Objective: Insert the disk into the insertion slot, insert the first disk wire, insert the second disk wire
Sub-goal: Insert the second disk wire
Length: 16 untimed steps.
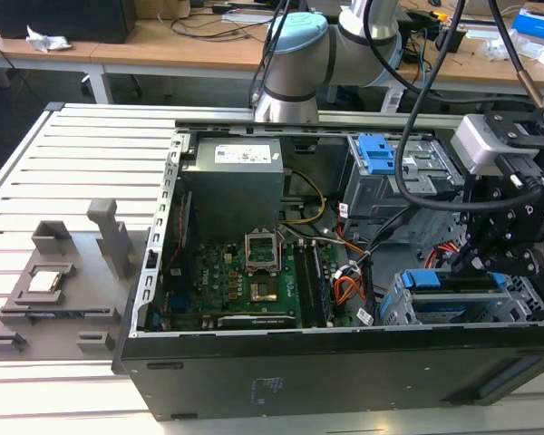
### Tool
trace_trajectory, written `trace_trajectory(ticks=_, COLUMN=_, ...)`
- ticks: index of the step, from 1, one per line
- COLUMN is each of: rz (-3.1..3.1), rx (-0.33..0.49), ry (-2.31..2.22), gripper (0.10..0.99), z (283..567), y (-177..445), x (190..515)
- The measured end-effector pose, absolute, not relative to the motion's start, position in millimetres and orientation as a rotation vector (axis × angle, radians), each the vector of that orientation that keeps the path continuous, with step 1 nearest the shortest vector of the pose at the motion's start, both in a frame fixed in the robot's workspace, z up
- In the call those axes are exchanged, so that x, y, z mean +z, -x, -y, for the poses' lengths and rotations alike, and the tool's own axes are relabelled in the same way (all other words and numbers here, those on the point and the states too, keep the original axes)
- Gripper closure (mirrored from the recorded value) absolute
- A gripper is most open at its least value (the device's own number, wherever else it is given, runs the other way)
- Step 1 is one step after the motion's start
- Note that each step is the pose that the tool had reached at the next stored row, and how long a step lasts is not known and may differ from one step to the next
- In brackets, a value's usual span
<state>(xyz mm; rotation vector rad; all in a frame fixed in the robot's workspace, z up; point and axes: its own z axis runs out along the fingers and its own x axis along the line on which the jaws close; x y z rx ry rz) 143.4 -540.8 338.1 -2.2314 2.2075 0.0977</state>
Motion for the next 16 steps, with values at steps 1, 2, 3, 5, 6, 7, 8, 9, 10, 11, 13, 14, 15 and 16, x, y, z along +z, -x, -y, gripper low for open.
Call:
trace_trajectory(ticks=1, rz=-2.207, rx=0.098, ry=2.231, gripper=0.933, z=540.8, y=-143.4, x=338.0)
trace_trajectory(ticks=2, rz=-2.207, rx=0.098, ry=2.231, gripper=0.922, z=540.7, y=-143.4, x=337.9)
trace_trajectory(ticks=3, rz=-2.207, rx=0.098, ry=2.231, gripper=0.859, z=540.7, y=-143.4, x=337.8)
trace_trajectory(ticks=5, rz=-2.207, rx=0.098, ry=2.231, gripper=0.859, z=540.7, y=-143.4, x=337.9)
trace_trajectory(ticks=6, rz=-2.207, rx=0.098, ry=2.231, gripper=0.859, z=540.7, y=-143.4, x=338.2)
trace_trajectory(ticks=7, rz=-2.207, rx=0.099, ry=2.231, gripper=0.859, z=540.7, y=-143.4, x=339.2)
trace_trajectory(ticks=8, rz=-2.207, rx=0.098, ry=2.231, gripper=0.859, z=540.8, y=-143.4, x=343.0)
trace_trajectory(ticks=9, rz=-2.207, rx=0.098, ry=2.231, gripper=0.859, z=540.7, y=-143.4, x=345.8)
trace_trajectory(ticks=10, rz=-2.207, rx=0.098, ry=2.231, gripper=0.859, z=540.7, y=-143.4, x=347.7)
trace_trajectory(ticks=11, rz=-2.207, rx=0.098, ry=2.231, gripper=0.859, z=540.8, y=-143.4, x=348.8)
trace_trajectory(ticks=13, rz=-2.208, rx=0.097, ry=2.232, gripper=0.859, z=540.7, y=-143.4, x=350.5)
trace_trajectory(ticks=14, rz=-2.208, rx=0.096, ry=2.232, gripper=0.859, z=540.7, y=-143.4, x=353.9)
trace_trajectory(ticks=15, rz=-2.211, rx=0.092, ry=2.234, gripper=0.859, z=540.4, y=-143.4, x=356.6)
trace_trajectory(ticks=16, rz=-2.214, rx=0.085, ry=2.237, gripper=0.859, z=539.9, y=-143.3, x=357.1)
